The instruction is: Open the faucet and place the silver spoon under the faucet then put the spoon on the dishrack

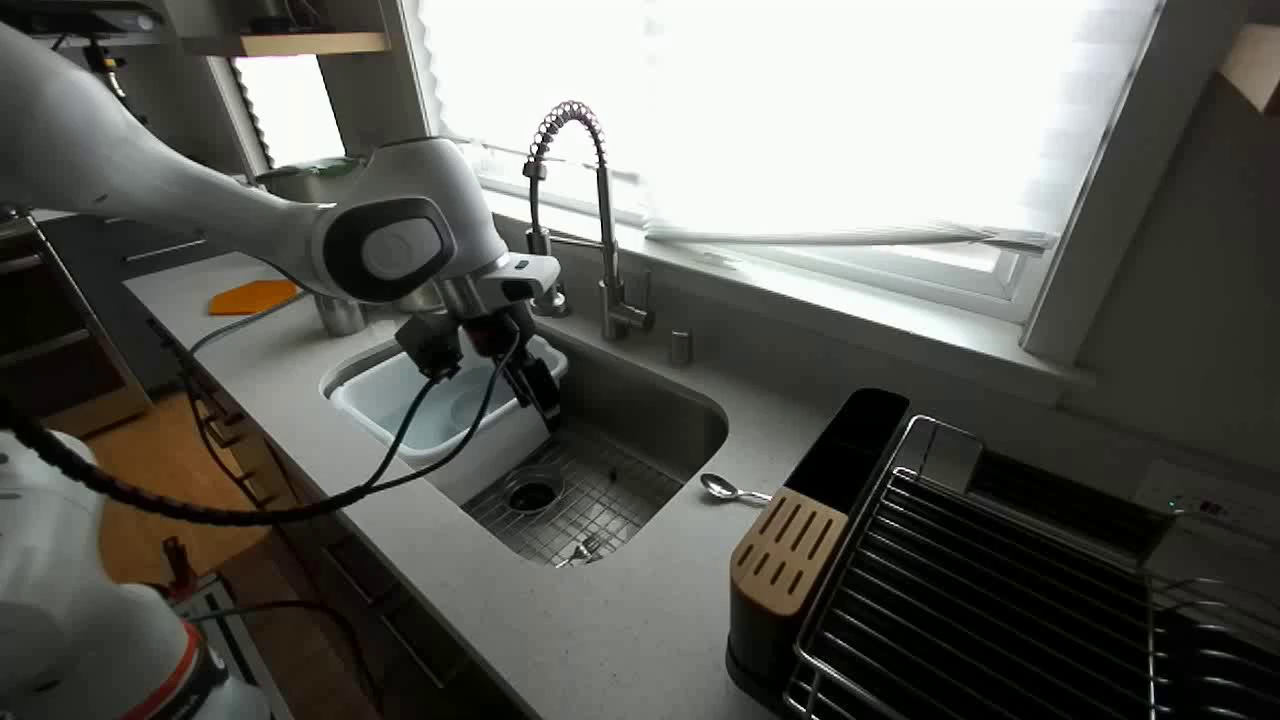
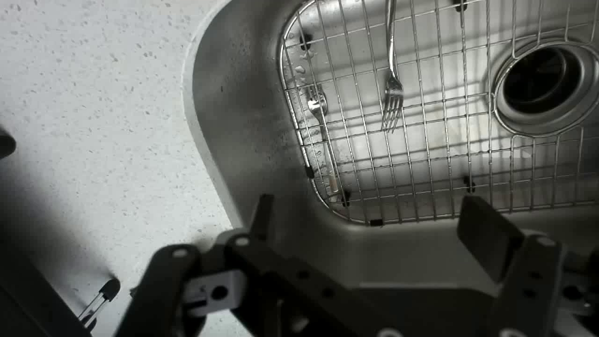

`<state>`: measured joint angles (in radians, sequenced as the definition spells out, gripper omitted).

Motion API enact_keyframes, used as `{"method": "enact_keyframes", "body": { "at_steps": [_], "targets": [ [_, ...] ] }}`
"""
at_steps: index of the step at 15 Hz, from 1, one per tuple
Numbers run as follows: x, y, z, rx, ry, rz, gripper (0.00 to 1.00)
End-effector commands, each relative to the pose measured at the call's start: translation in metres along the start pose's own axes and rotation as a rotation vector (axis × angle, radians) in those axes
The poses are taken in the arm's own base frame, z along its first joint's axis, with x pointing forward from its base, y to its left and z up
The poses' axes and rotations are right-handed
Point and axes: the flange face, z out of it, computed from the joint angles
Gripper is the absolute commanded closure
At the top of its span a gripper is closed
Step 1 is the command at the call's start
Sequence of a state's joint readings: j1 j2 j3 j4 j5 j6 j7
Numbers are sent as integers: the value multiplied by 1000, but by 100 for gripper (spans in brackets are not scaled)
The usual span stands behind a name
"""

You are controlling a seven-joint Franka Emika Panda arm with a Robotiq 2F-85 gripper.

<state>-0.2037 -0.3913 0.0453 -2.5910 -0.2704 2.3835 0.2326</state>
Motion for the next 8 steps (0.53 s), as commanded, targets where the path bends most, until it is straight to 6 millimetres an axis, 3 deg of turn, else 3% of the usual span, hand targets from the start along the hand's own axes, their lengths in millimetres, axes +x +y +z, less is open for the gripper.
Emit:
{"method": "enact_keyframes", "body": {
  "at_steps": [1, 6, 8],
  "targets": [
    [0, 0, 0, 0, -2, -1, 0],
    [0, 0, 0, 0, -2, -1, 0],
    [6, 11, 5, -21, -8, 3, 0]
  ]
}}
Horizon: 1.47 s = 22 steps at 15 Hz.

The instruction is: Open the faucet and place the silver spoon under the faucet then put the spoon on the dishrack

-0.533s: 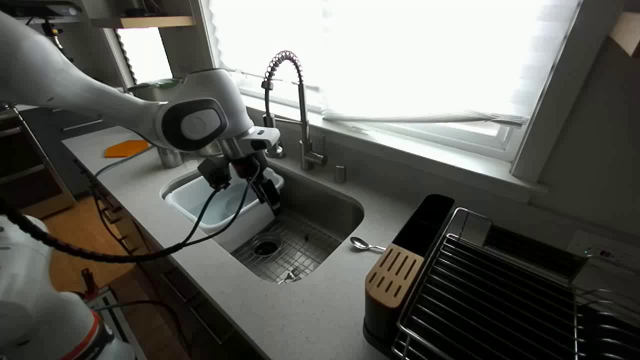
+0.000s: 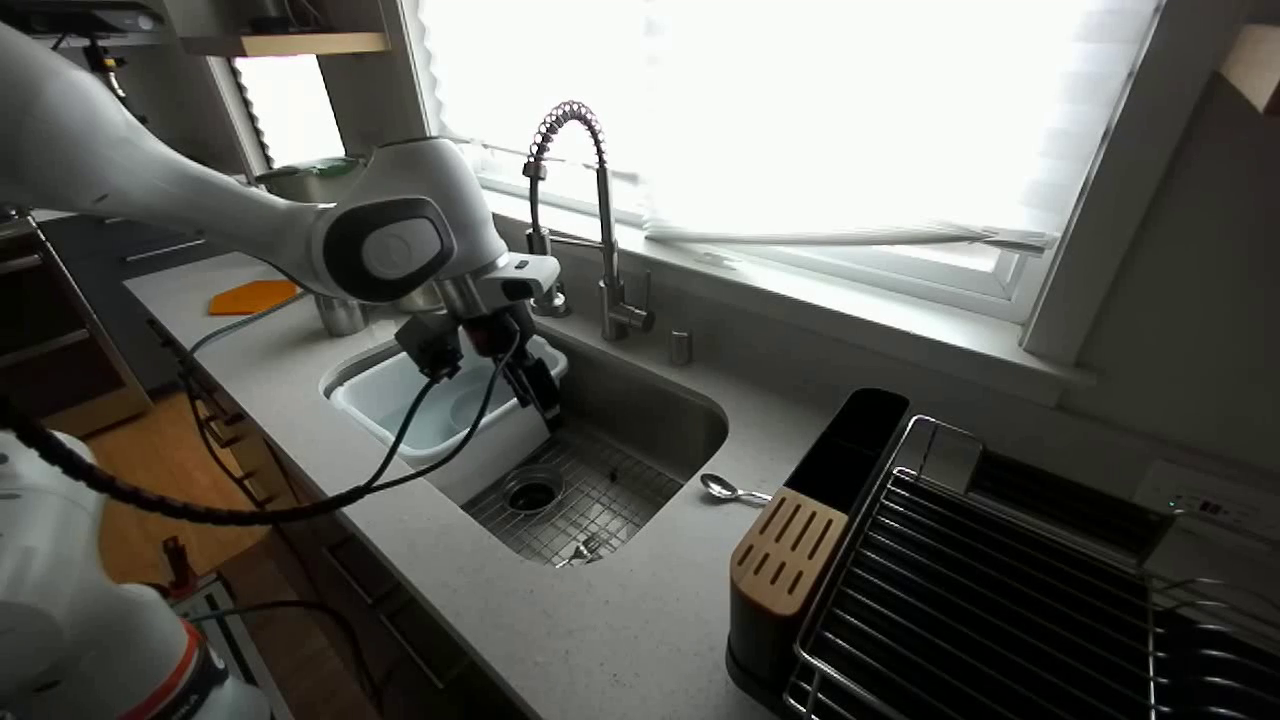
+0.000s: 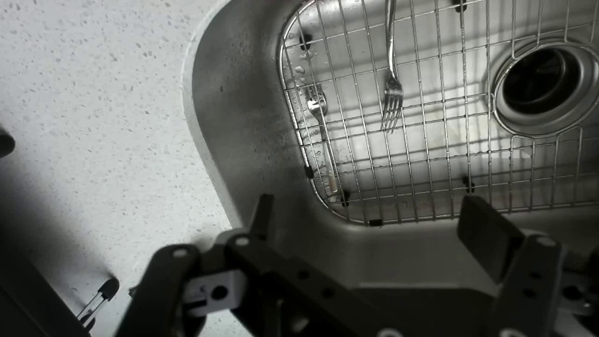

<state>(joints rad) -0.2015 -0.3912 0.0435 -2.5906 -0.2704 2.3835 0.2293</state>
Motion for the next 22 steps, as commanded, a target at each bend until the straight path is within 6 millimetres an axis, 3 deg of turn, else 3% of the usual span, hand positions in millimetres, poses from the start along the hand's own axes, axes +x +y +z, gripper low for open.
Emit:
{"method": "enact_keyframes", "body": {
  "at_steps": [1, 6, 10, 13, 22],
  "targets": [
    [9, 17, 7, -32, -10, 2, 0],
    [35, 84, 24, 4, 48, -105, 0],
    [67, 104, 28, 98, 172, -222, 0],
    [97, 97, 25, 106, 170, -239, 0],
    [183, 41, 20, 183, 227, -385, 0]
  ]
}}
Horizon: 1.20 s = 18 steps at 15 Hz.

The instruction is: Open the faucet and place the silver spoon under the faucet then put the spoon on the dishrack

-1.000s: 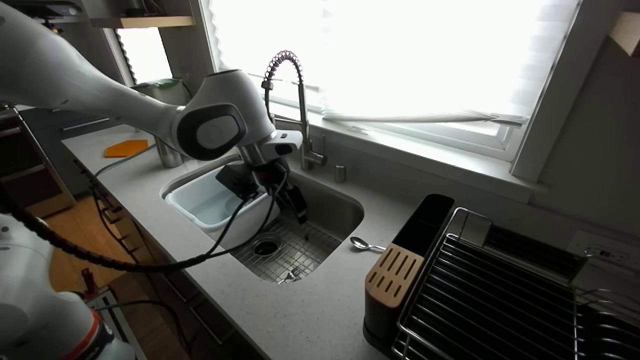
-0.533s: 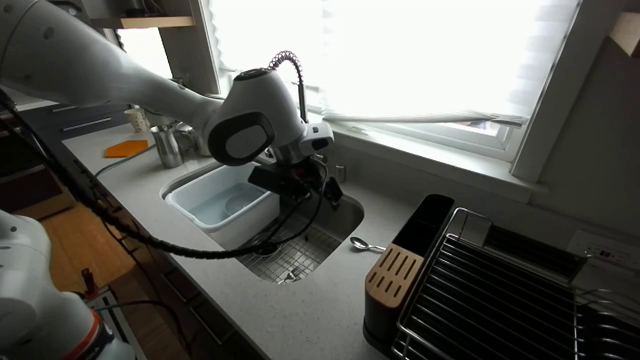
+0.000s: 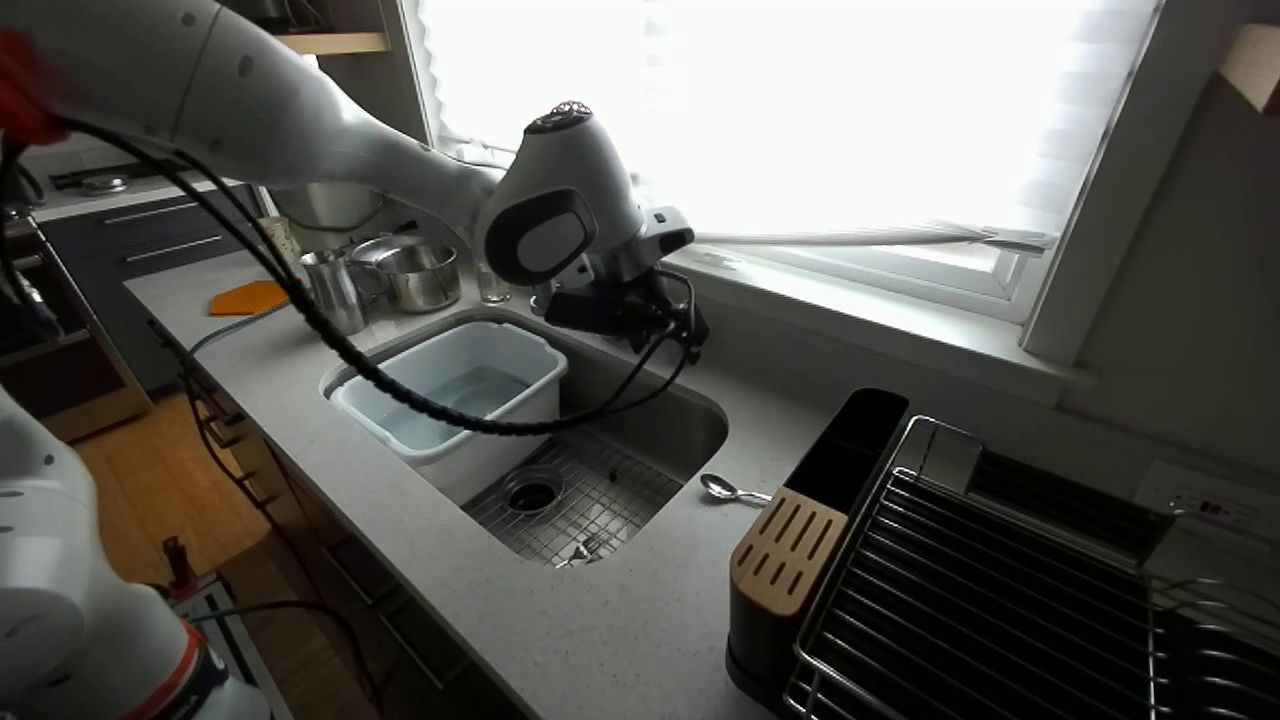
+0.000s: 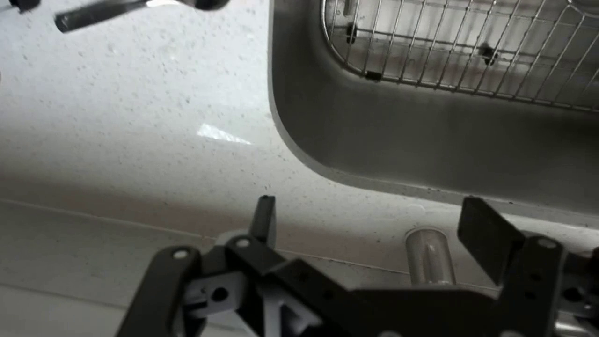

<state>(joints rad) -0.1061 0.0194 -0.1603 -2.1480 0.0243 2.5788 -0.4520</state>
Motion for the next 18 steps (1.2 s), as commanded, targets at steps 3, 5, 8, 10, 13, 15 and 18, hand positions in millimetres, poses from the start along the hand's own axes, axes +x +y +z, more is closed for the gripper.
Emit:
{"method": "enact_keyframes", "body": {
  "at_steps": [3, 5, 8, 10, 13, 15, 18],
  "targets": [
    [55, -10, 20, 105, 28, -101, 0],
    [73, -17, 22, 147, 63, -150, 0],
    [94, -27, 27, 211, 123, -219, 0],
    [88, -32, 20, 180, 114, -209, 0],
    [91, -33, 20, 184, 116, -216, 0],
    [91, -33, 20, 184, 116, -216, 0],
    [91, -33, 20, 184, 116, -215, 0]
  ]
}}
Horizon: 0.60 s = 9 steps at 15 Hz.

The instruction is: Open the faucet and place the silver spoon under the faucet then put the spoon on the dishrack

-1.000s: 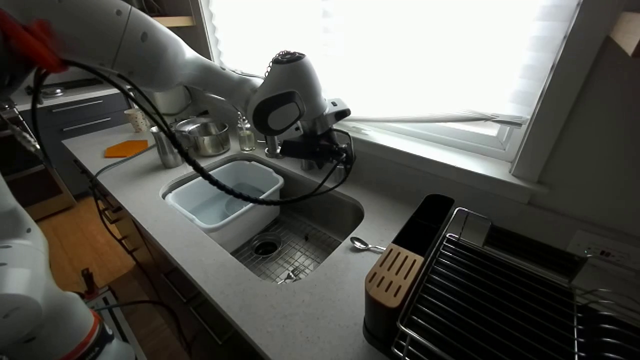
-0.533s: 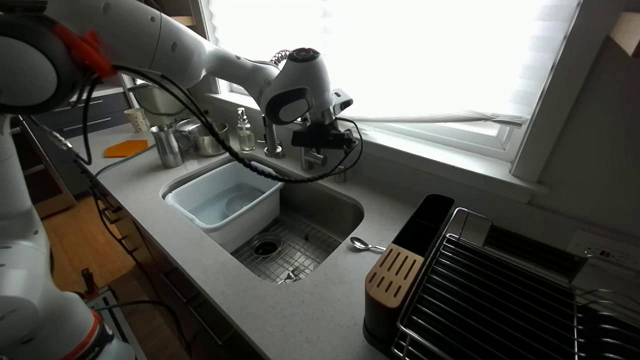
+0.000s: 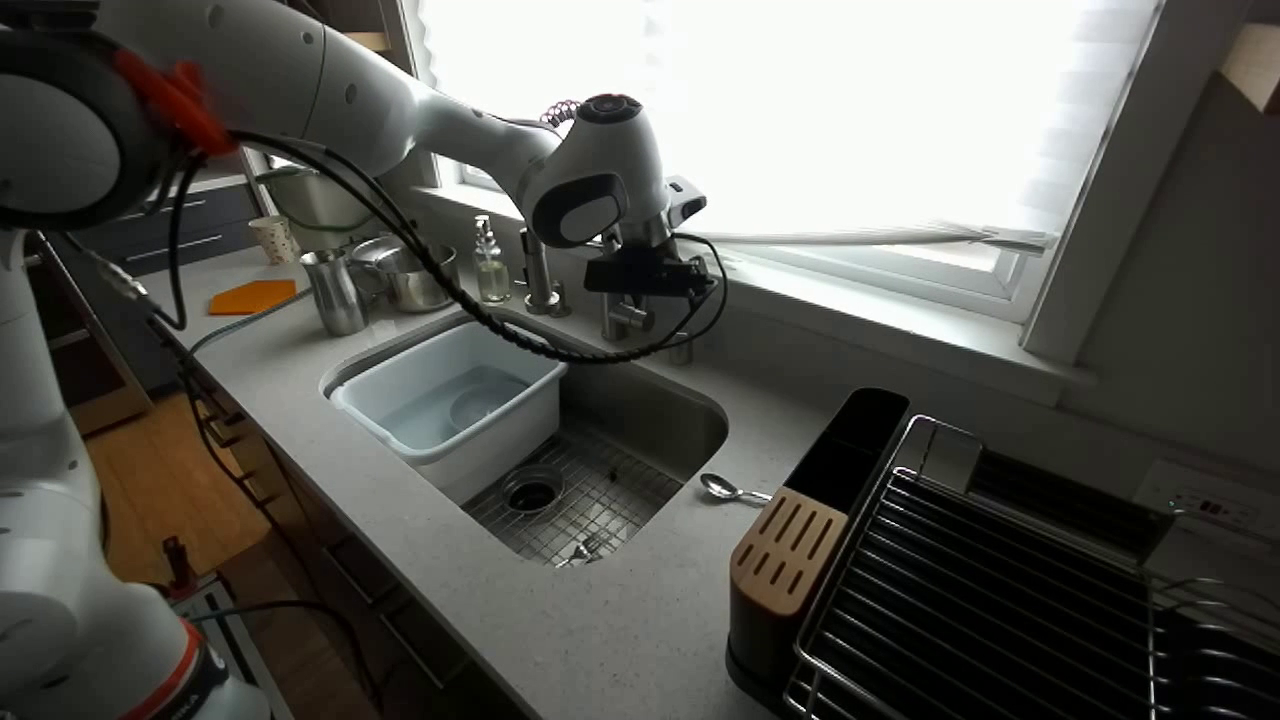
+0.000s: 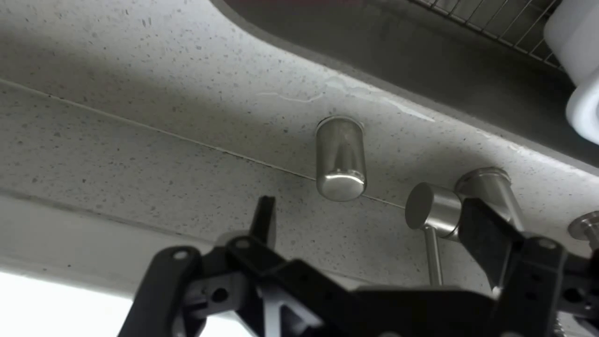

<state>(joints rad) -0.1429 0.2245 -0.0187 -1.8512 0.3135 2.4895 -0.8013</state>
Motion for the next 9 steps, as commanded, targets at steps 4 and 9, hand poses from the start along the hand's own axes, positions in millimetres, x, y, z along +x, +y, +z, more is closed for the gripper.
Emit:
{"method": "enact_keyframes", "body": {
  "at_steps": [4, 9],
  "targets": [
    [-1, 10, -11, -1, 14, -2, 0],
    [0, 23, -18, 54, 84, 13, 0]
  ]
}}
